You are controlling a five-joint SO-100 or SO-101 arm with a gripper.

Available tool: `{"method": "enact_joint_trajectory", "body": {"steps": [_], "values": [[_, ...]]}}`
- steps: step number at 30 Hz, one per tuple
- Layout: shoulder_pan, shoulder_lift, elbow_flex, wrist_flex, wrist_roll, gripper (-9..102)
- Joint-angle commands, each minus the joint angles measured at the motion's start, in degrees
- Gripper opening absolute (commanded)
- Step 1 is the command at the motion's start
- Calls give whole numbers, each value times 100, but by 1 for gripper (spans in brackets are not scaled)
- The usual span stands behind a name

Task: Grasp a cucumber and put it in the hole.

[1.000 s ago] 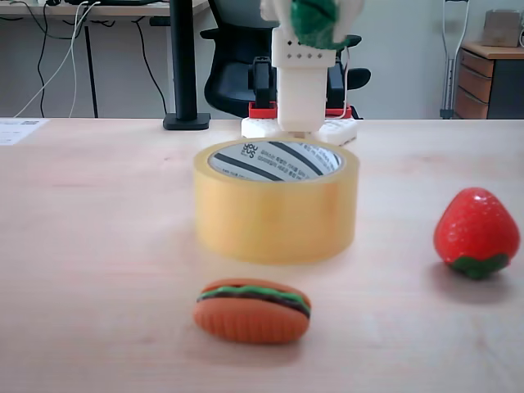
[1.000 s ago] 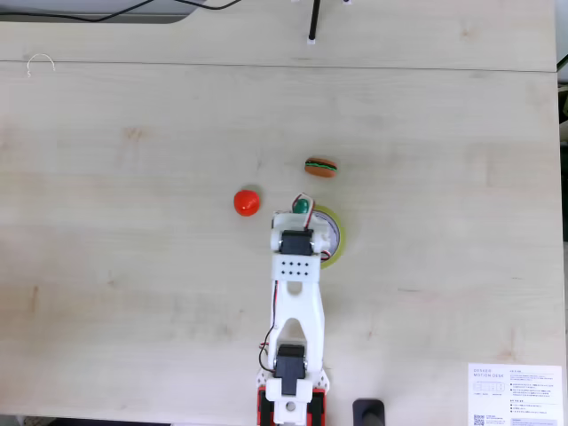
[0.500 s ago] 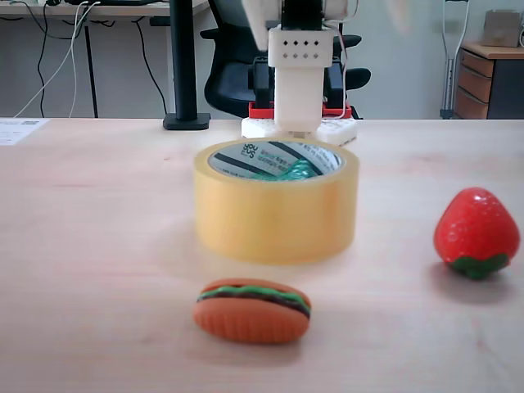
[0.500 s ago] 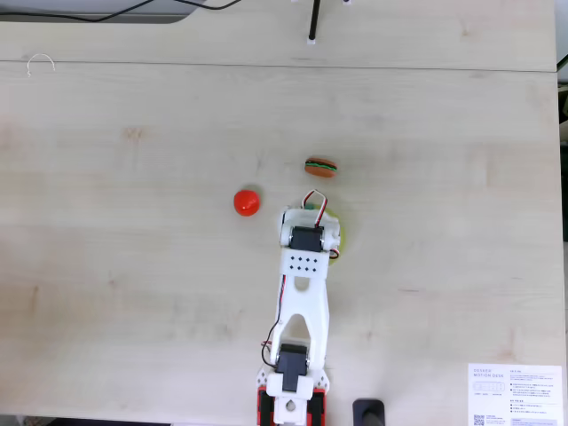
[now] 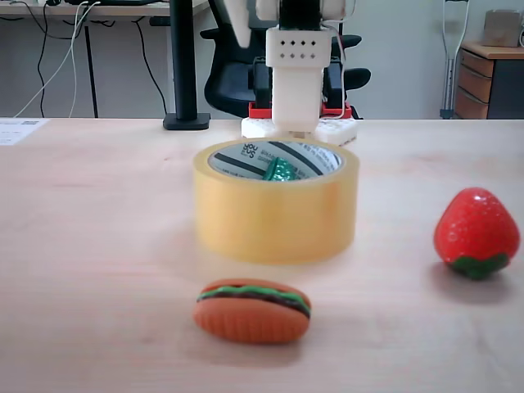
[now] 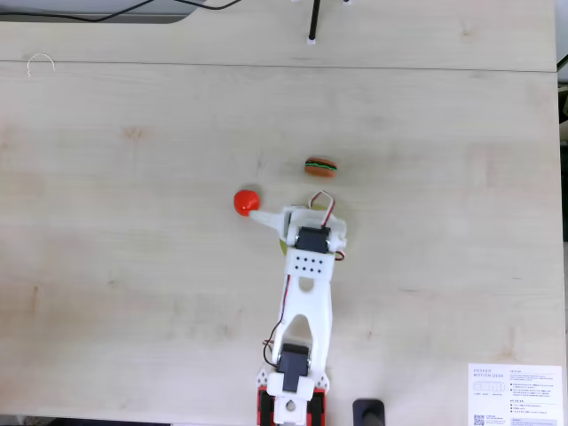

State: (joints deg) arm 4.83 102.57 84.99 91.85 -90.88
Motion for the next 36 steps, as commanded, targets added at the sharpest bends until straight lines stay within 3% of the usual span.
{"method": "enact_joint_trajectory", "body": {"steps": [1, 12, 16, 36], "values": [[176, 765, -79, 246, -62, 53], [483, 2224, 545, 765, -70, 44], [483, 3059, 1266, 756, -70, 33], [466, 6346, 4808, 624, -70, 2]]}}
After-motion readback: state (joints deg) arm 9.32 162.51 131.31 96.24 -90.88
